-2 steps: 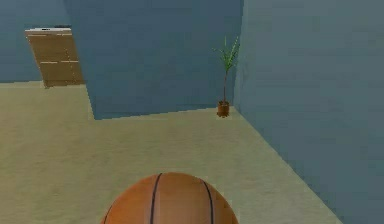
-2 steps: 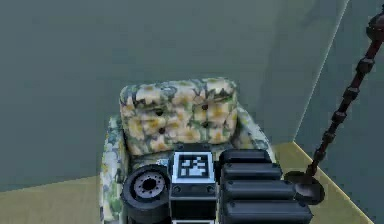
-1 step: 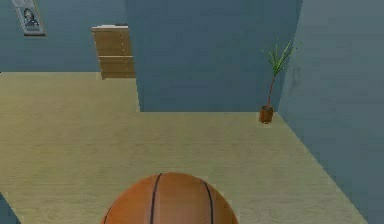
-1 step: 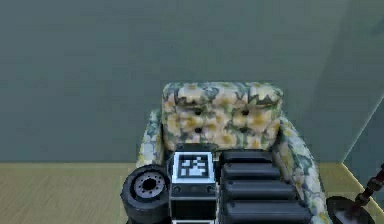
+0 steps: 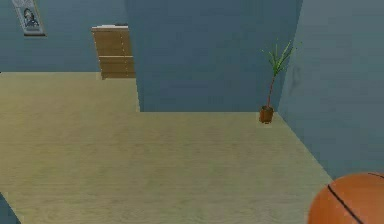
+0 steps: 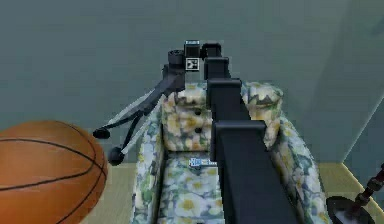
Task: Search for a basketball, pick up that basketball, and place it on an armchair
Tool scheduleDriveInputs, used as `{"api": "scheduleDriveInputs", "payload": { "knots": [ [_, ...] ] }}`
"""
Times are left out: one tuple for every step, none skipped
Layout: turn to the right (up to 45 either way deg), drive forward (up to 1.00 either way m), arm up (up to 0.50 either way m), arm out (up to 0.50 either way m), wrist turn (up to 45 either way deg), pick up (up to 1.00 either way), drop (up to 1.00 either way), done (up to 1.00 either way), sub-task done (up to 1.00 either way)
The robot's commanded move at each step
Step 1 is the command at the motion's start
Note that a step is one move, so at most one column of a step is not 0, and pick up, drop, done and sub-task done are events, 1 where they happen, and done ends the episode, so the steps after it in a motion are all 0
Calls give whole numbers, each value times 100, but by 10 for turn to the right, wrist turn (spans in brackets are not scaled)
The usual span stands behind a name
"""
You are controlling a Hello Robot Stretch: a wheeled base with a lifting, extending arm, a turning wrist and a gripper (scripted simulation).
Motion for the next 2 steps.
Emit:
{"api": "scheduleDriveInputs", "payload": {
  "knots": [
    [0, 0, 0, 0, 450, 0, 0, 0, 0],
    [0, 0, 0, 0, 450, 0, 0, 0, 0]
  ]
}}
